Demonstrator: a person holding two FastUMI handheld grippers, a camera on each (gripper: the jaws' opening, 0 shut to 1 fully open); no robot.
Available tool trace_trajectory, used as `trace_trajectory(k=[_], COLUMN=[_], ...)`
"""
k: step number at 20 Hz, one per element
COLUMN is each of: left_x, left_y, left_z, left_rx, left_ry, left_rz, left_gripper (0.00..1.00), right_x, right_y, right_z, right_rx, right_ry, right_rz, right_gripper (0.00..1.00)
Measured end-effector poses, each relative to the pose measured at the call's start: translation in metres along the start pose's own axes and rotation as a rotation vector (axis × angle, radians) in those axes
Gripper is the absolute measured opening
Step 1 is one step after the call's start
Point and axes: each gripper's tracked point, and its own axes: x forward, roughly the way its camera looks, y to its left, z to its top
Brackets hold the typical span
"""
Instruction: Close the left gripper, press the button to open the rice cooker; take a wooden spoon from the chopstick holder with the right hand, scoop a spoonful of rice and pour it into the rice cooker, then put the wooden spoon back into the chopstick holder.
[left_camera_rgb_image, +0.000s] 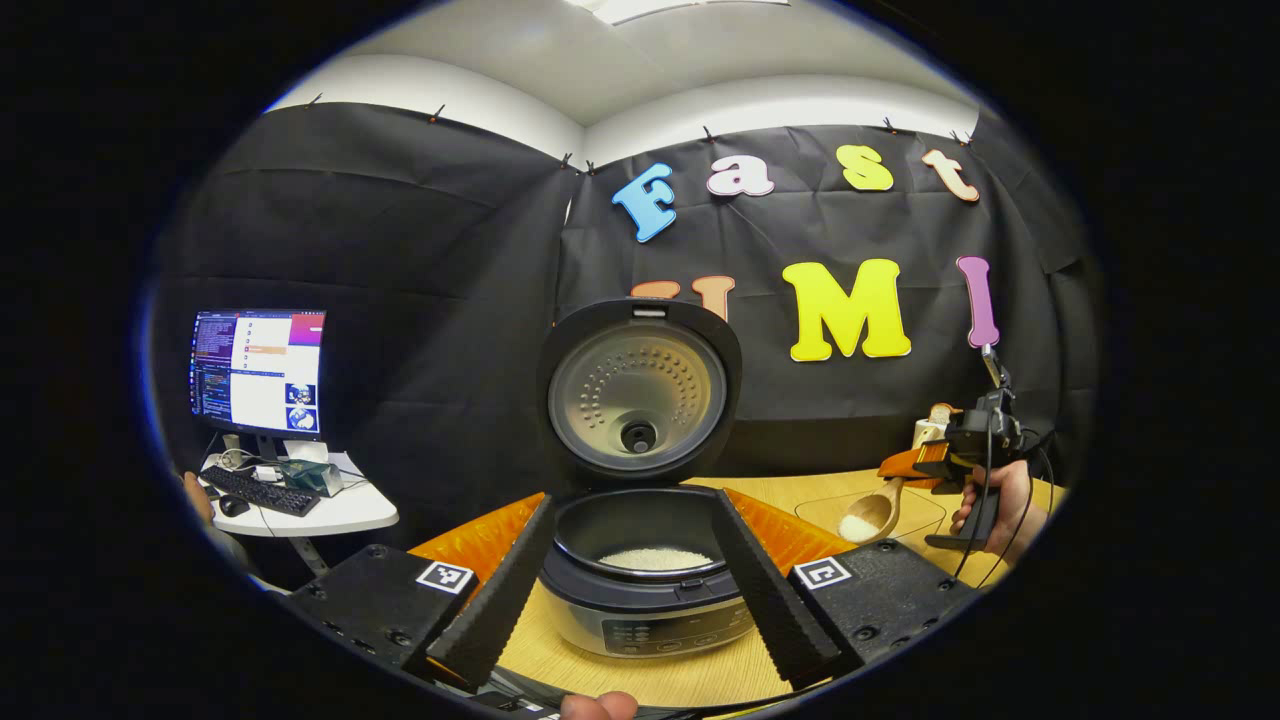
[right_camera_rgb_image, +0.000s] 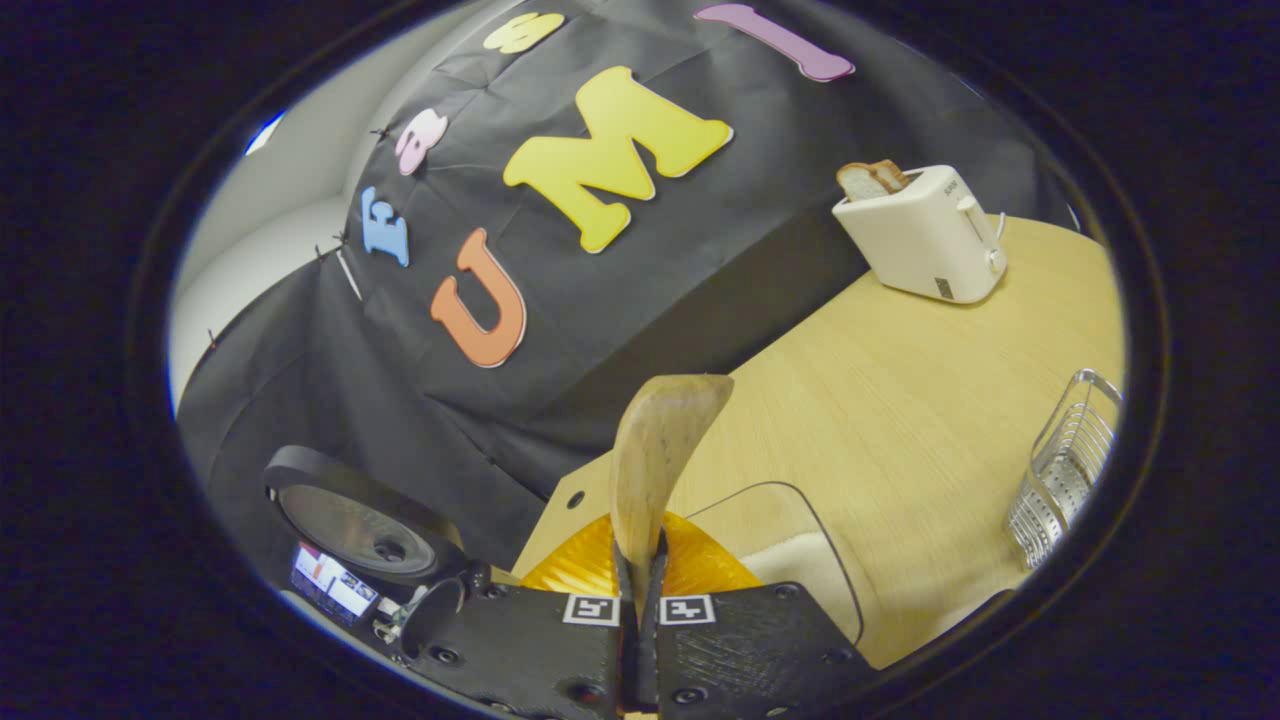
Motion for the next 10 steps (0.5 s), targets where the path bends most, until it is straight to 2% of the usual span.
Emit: trace_trajectory(k=[3, 5, 10], left_x=[0.000, 0.000, -0.003], left_y=[0.010, 0.020, 0.031], left_z=[0.000, -0.001, -0.002], left_rx=[0.007, 0.006, -0.001], left_ry=[-0.003, -0.002, 0.009], left_rz=[0.025, 0.039, 0.050], left_gripper=[1.00, 1.00, 1.00], right_x=[-0.003, -0.006, -0.014], right_y=[0.013, 0.035, 0.125], right_z=[0.012, 0.018, 0.011], right_rx=[0.032, 0.046, 0.015], right_ry=[0.001, 0.001, 0.034], right_rz=[0.017, 0.051, 0.182], right_gripper=[0.00, 0.00, 0.00])
